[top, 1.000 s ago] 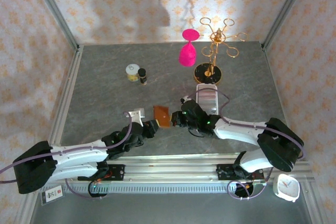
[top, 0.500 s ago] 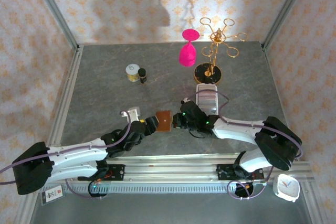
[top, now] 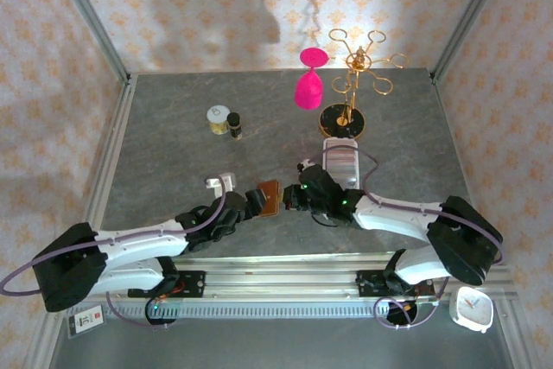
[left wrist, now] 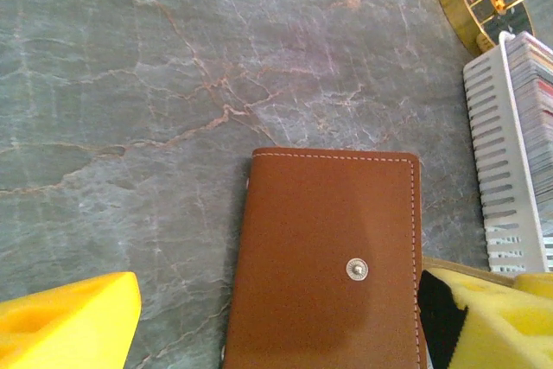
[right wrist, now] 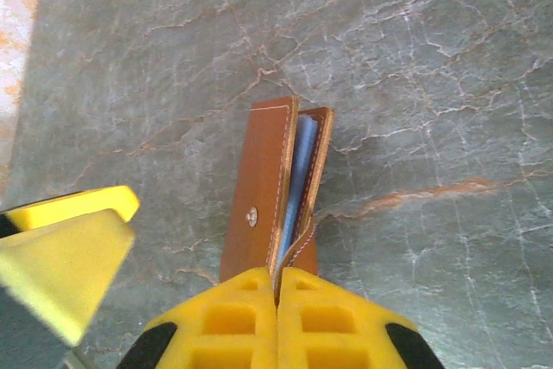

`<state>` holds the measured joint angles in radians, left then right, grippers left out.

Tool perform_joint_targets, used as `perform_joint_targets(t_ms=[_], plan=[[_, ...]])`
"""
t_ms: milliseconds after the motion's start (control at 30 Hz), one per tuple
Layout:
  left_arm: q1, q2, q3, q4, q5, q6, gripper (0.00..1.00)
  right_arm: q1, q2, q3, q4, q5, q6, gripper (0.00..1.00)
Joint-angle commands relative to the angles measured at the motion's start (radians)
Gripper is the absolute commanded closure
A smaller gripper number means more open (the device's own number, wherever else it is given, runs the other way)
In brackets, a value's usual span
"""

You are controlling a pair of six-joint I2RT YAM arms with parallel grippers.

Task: Put the credit cards into the card holder
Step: Open the card holder at the bottom-center of the table.

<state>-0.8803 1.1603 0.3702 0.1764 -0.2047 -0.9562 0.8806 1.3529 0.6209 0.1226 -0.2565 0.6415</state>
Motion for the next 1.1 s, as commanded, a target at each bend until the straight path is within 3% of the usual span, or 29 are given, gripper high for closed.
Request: perform_joint_targets(t_ms=[0, 533, 733, 1067], plan=[[0.01, 0.033, 0.043, 0.046, 0.075, 0.021, 0.14, 0.004, -0.037, 0.011, 0.051, -0.016, -0.017, 1.0], [0.041, 0.15, 0.097, 0.049, 0.137, 0.027, 0.15, 0.004, -0.055, 0.008, 0.042, -0.005, -0.025, 1.0], [0.055, 0.146, 0.079, 0.044, 0.12, 0.019, 0.2, 0.004, -0.066, -0.001, 0.028, 0.022, -0.021, 1.0], [0.082, 0.084, 0.006, 0.017, 0.059, 0.028, 0.37, 0.004, -0.072, -0.008, -0.074, 0.161, 0.026, 1.0]])
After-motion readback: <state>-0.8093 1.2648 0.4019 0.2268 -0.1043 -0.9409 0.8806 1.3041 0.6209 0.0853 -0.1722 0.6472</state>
